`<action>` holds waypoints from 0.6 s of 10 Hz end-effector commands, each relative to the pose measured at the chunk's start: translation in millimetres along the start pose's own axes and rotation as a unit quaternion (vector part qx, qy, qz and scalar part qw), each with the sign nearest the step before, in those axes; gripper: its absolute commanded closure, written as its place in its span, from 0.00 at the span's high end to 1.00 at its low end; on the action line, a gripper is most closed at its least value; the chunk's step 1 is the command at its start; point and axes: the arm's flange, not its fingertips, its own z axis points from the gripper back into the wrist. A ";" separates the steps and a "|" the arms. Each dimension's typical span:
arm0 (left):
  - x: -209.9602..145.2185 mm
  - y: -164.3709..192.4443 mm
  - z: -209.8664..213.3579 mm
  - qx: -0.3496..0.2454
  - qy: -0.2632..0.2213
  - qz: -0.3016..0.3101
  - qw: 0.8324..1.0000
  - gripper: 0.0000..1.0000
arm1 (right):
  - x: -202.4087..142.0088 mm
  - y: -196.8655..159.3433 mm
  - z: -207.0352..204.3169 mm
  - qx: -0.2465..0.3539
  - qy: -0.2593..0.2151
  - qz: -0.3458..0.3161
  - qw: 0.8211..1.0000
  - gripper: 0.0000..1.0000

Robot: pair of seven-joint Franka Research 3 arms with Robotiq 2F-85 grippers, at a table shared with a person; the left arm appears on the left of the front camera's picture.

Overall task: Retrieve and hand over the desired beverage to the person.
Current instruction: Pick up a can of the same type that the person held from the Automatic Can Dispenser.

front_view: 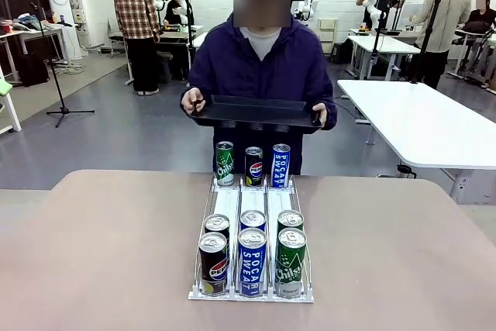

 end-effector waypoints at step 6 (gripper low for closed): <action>1.3 2.3 2.0 -0.006 -0.005 -0.010 1.000 1.00 | 1.7 -1.5 -0.5 0.011 -0.003 0.006 1.000 1.00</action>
